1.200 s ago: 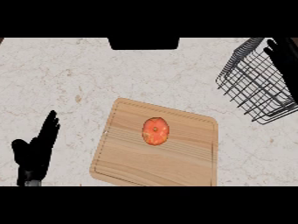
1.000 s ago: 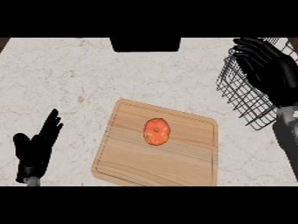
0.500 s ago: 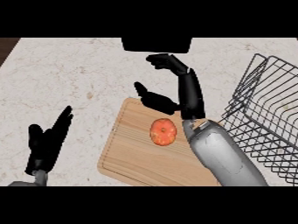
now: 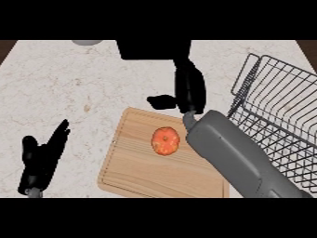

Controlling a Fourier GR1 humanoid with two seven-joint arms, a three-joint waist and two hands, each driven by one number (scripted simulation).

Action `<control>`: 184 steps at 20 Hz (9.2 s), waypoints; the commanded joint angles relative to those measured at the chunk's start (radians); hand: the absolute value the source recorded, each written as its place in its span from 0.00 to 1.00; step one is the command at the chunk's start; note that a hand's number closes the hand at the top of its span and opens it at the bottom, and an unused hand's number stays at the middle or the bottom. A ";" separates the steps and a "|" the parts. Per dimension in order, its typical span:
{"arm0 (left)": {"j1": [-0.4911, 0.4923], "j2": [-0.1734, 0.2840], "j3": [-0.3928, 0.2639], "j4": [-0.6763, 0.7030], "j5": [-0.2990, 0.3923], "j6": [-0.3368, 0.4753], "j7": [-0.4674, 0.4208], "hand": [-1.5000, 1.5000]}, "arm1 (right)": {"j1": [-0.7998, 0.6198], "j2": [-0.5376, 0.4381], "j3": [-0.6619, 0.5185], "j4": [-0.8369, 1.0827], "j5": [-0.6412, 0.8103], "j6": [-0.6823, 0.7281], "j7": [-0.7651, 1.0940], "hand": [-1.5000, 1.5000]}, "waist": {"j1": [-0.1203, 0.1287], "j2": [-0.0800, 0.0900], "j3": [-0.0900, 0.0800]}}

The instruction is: Pick the squash from the cutting board and place it in the basket

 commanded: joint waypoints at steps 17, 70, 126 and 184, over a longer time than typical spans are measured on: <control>0.129 -0.007 0.010 0.018 0.025 -0.006 0.038 0.50 | -0.423 -0.057 -0.010 -0.207 -0.241 0.916 0.850 0.00 | -0.058 0.000 -0.003; 0.107 -0.052 0.006 -0.007 -0.035 -0.034 0.071 0.50 | 0.159 0.089 0.139 -0.296 0.193 0.682 0.725 0.00 | 0.011 0.035 0.000; 0.120 -0.087 0.059 -0.011 -0.066 -0.068 0.075 0.50 | -0.013 0.110 -0.020 -0.345 0.528 0.239 0.800 1.00 | -0.012 0.011 0.002; 0.098 -0.101 0.108 0.010 -0.094 -0.107 0.079 0.50 | 0.439 0.077 -0.885 -0.924 0.781 0.693 0.450 1.00 | -0.007 0.034 0.000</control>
